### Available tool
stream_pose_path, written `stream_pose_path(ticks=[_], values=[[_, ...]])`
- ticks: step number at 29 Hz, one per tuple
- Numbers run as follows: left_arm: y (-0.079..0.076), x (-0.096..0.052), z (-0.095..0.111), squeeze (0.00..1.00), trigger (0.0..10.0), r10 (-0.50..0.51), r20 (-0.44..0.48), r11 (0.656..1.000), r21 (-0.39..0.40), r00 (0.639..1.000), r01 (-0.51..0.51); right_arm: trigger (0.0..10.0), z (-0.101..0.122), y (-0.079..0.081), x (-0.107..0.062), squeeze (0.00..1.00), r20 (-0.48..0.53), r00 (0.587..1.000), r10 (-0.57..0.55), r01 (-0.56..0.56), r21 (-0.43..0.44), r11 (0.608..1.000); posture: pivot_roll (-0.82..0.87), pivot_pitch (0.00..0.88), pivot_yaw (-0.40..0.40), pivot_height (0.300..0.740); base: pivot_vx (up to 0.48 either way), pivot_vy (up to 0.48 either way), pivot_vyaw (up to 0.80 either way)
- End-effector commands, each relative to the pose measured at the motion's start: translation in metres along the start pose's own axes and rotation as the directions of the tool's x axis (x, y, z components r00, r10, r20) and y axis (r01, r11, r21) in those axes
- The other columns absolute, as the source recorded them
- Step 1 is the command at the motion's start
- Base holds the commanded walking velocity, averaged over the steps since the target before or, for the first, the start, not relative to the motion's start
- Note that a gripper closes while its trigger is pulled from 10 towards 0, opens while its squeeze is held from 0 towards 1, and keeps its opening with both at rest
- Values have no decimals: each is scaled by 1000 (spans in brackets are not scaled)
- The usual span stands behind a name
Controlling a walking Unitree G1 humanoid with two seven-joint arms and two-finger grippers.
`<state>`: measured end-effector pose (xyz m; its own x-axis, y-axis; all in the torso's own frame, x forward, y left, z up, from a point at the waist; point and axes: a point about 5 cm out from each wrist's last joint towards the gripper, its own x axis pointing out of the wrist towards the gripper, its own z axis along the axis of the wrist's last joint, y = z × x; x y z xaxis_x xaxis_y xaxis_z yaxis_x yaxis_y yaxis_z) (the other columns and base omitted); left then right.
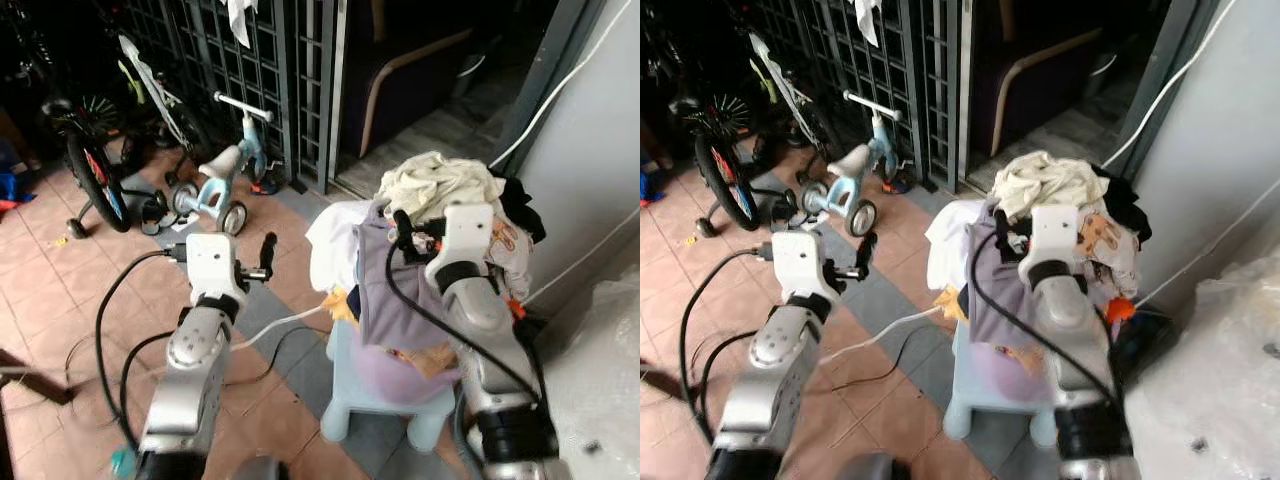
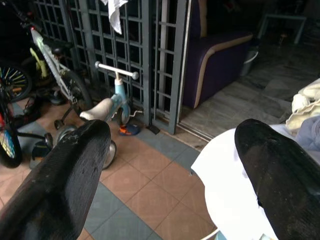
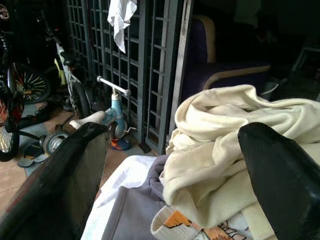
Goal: Clothes washing
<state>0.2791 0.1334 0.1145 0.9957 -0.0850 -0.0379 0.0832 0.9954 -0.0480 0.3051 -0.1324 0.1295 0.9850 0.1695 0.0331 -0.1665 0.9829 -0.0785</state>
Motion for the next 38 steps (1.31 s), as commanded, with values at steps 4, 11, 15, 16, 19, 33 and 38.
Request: stream_pose_path(ticks=[4, 11, 15, 16, 19, 33, 38], values=[[-14, 6, 12, 0, 10000, -20, 17, 1000, 23, 1000, 20, 10000, 18, -11, 12, 0, 62, 997, 37, -32, -78, 996, -14, 0, 29, 740, 0, 0, 0], [-11, -4, 2, 0, 10000, 11, -37, 999, 33, 999, -10, 10000, 36, -22, 25, 0, 80, 996, 30, -13, -211, 977, 3, 6, 18, 740, 0, 0, 0], [-11, -9, -8, 0, 10000, 5, -81, 999, 35, 997, -2, 10000, 27, -24, 25, 0, 26, 998, 52, -44, -235, 971, -1, 0, 28, 740, 0, 0, 0], [-13, -10, -12, 0, 10000, -14, -101, 999, 32, 995, 17, 10000, 18, -25, 24, 0, -22, 998, 53, -57, -222, 973, -11, 0, 32, 740, 0, 0, 0], [-19, -14, -18, 0, 10000, -61, -123, 998, 27, 991, 64, 10000, 5, -31, 23, 0, -77, 997, -11, -6, -217, 976, -30, 0, 21, 740, 0, 0, 0], [-15, -12, -13, 0, 10000, -90, -72, 996, -15, 993, 90, 10000, -13, -55, 17, 0, -67, 950, -306, 296, -129, 947, -25, 0, 0, 740, 164, 0, -183], [-14, -11, -14, 0, 10000, -79, -67, 997, -19, 995, 78, 10000, -4, -52, 21, 0, -14, 960, -279, 273, -165, 948, -29, 0, -3, 740, 457, 0, 0]])
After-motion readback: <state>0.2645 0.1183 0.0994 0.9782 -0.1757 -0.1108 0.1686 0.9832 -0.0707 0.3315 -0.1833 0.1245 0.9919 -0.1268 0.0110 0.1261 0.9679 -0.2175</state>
